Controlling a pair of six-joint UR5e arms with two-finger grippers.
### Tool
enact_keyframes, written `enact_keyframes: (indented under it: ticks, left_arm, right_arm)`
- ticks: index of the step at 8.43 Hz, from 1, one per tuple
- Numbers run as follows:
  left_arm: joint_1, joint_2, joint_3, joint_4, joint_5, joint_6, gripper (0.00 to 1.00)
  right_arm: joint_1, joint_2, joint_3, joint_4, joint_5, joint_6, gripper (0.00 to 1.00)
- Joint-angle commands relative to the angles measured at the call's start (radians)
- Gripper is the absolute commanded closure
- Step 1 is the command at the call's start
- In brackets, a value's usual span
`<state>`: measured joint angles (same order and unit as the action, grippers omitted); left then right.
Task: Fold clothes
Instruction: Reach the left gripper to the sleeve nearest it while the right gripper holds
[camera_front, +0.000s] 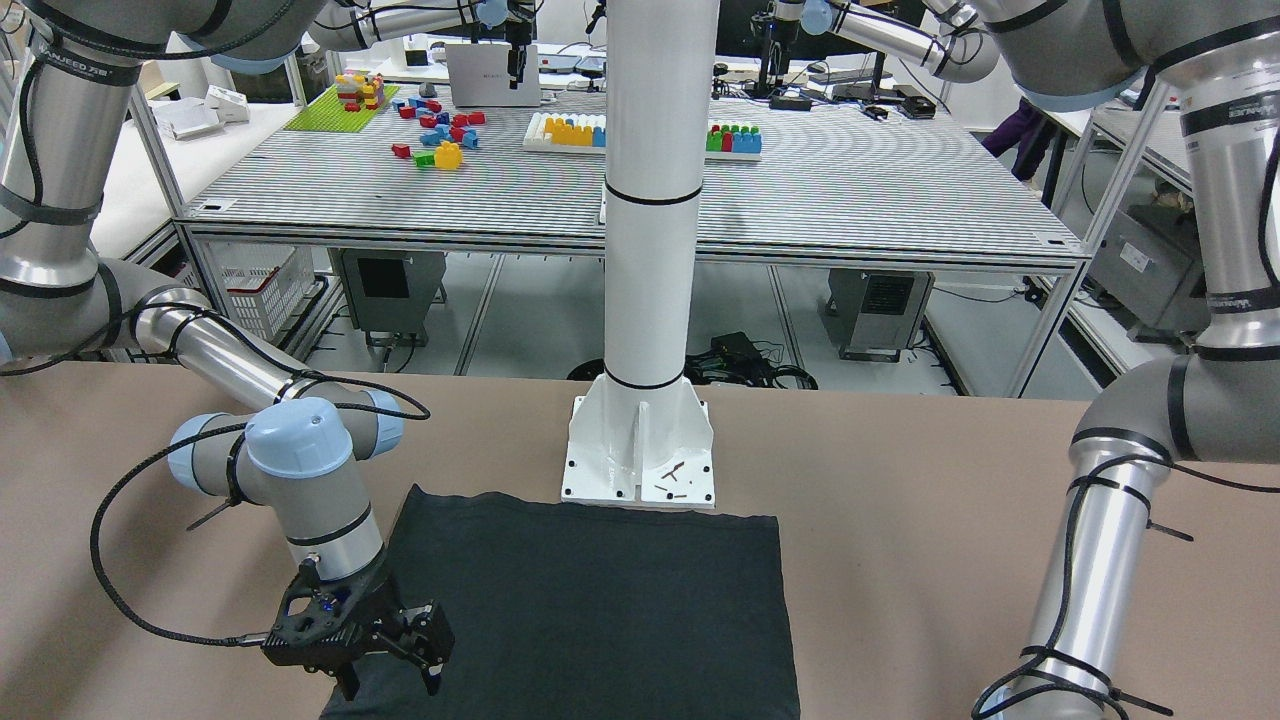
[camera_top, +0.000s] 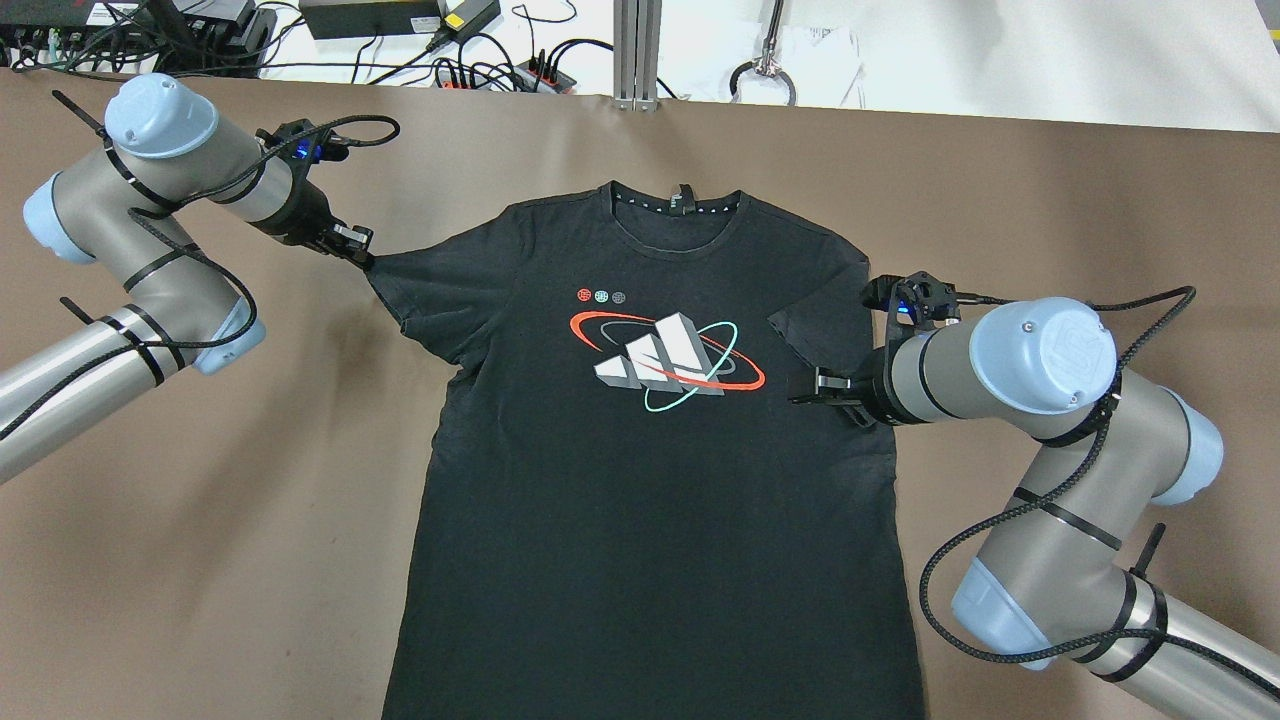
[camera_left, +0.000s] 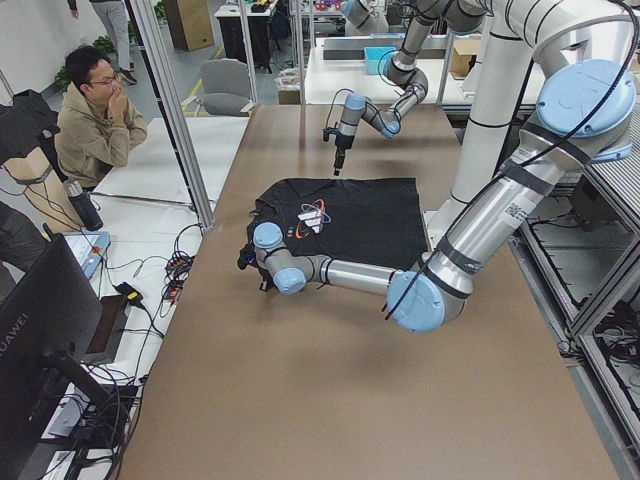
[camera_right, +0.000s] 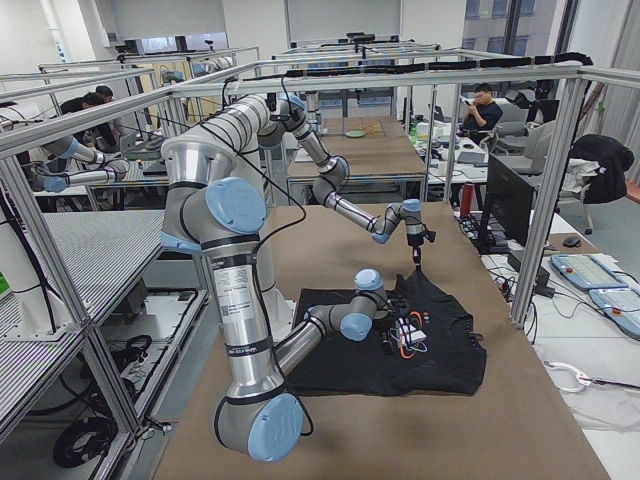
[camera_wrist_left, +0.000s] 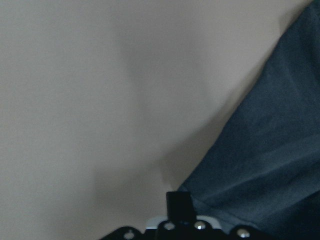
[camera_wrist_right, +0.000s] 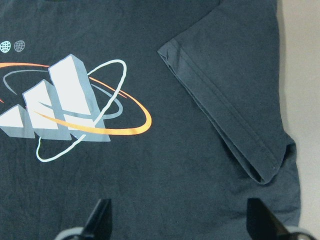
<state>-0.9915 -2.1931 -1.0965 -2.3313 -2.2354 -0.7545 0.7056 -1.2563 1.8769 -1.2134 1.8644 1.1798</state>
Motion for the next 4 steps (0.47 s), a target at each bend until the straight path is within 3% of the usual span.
enact_keyframes:
  ticks: [1, 4]
  left_arm:
    - [0.001, 0.018, -0.101, 0.010, -0.027, -0.066, 1.00]
    - [0.035, 0.023, -0.245, 0.012, -0.017, -0.265, 1.00]
  right_arm:
    - [0.000, 0.000, -0.001, 0.000, -0.001, 0.001, 0.05]
    - [0.002, -0.003, -0.002, 0.000, 0.001, 0.000, 0.05]
